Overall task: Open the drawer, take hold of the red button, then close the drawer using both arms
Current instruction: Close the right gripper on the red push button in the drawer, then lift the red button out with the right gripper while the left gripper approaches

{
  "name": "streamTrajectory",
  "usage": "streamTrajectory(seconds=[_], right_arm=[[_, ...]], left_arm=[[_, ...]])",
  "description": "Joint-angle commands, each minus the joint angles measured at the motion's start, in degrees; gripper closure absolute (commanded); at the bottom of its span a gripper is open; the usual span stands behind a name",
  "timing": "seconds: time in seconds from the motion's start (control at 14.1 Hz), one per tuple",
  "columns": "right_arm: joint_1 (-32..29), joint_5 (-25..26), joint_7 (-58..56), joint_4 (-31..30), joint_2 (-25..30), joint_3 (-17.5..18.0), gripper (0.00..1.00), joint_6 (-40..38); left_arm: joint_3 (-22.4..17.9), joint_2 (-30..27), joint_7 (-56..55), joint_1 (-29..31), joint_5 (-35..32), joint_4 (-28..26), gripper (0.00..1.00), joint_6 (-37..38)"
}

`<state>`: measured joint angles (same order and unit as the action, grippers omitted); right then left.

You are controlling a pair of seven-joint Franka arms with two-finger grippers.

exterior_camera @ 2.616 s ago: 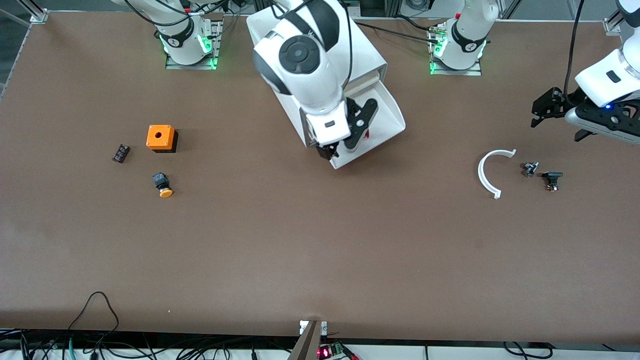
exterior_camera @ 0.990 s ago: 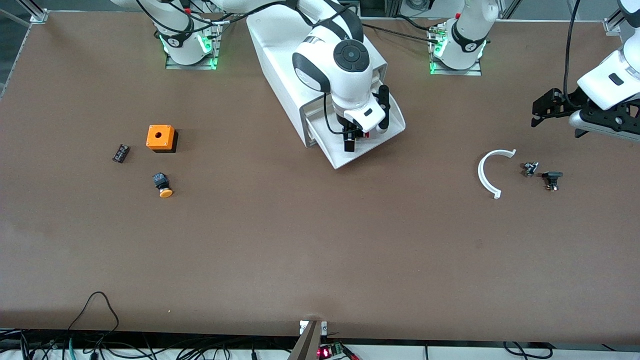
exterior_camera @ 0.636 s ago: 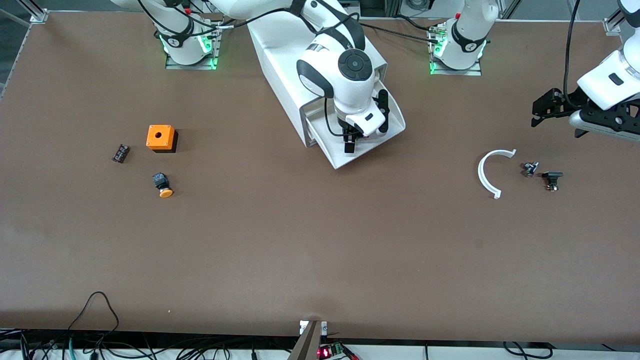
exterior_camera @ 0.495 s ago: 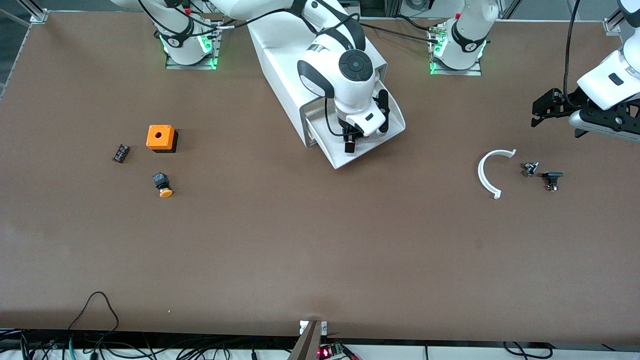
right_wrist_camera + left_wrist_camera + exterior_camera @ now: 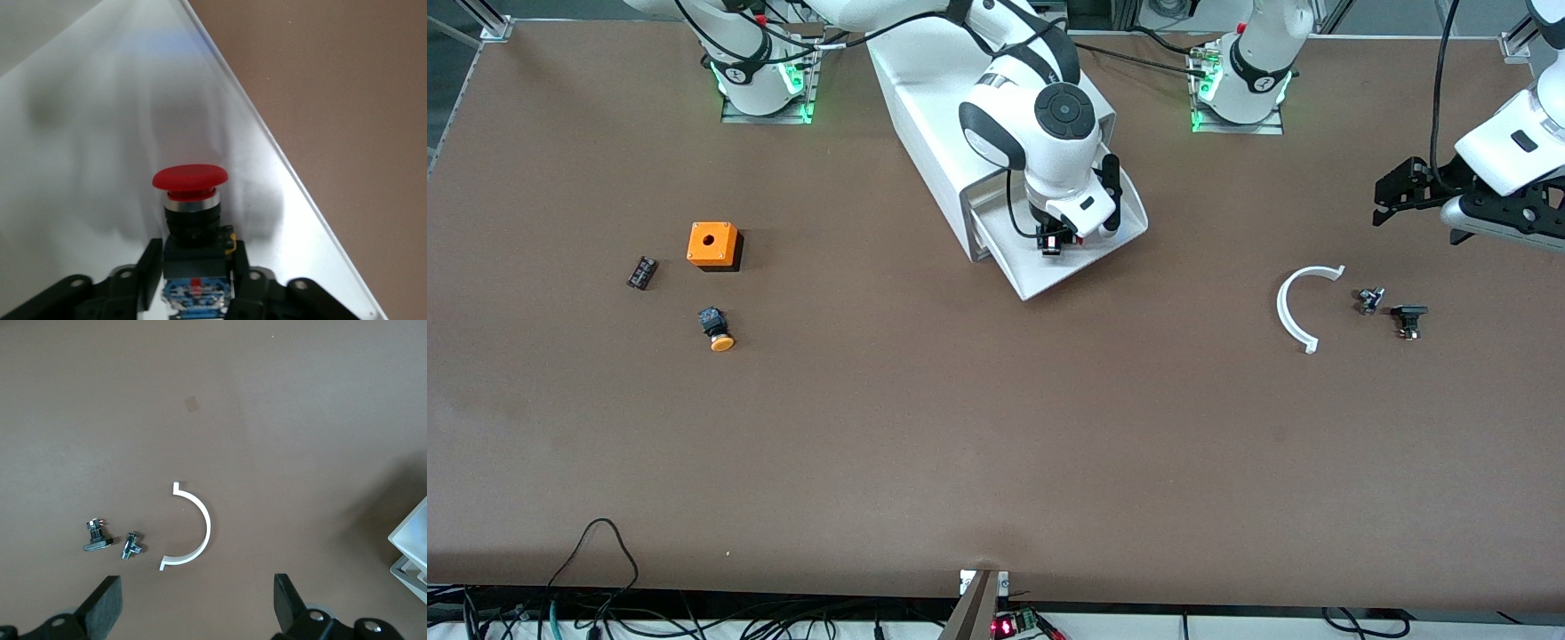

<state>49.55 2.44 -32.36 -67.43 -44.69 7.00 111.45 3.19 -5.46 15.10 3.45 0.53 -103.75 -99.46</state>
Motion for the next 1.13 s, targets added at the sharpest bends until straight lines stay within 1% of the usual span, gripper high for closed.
streamTrajectory(seconds=[0.0,0.07,0.14,0.28,0.35,0.42,0.57,0.64,0.85,0.92,1.06], right_arm=[[-0.2,-0.6,0.4,0.8,0.2,0.3,0.72,-1.3],[-0.2,-0.8,0.5,0.8,0.4,0.2,0.73,-1.1],[-0.1,-0.9,0.5,0.8,0.6,0.1,0.75,-0.7],[-0.3,-0.9,0.8,1.0,1.6,0.1,0.78,-0.4],[-0.9,-1.0,2.6,1.8,2.0,0.3,0.78,-0.3],[-2.0,-1.1,5.4,3.7,2.1,1.5,0.78,-0.5],[-5.4,-0.9,9.1,4.6,3.5,5.2,0.78,-0.4],[-6.3,-0.9,10.1,4.7,4.3,5.5,0.78,-0.4],[-8.1,-0.9,13.4,4.6,7.3,5.1,0.78,-1.3],[-8.4,-0.5,17.1,4.6,8.6,4.6,0.78,-1.4],[-9.6,-0.9,24.2,4.5,9.3,1.7,0.78,-1.4]], left_arm=[[-0.9,1.1,-0.2,0.2,-1.2,0.2,0.00,-2.3],[-1.0,1.3,-0.2,0.3,-1.1,-1.0,0.00,-5.5],[-1.0,1.6,-0.2,0.6,-0.7,-2.1,0.00,-7.1],[-0.5,2.1,-0.8,-0.1,-0.6,-2.9,0.00,-6.4],[0.6,2.4,-2.4,-0.5,-0.6,-3.4,0.00,-6.3],[2.0,3.3,-6.1,-0.9,-0.6,-3.5,0.00,-6.6],[5.1,5.2,-13.7,-1.1,-0.8,-4.3,0.00,-8.6],[7.0,5.9,-16.7,-1.1,-1.1,-5.7,0.00,-11.3],[11.3,8.4,-27.7,-1.3,-1.1,-10.1,0.00,-19.9],[13.1,9.4,-31.4,-1.3,-1.1,-11.4,0.00,-22.3],[16.1,10.9,-38.4,-1.6,-1.1,-13.9,0.00,-27.6]])
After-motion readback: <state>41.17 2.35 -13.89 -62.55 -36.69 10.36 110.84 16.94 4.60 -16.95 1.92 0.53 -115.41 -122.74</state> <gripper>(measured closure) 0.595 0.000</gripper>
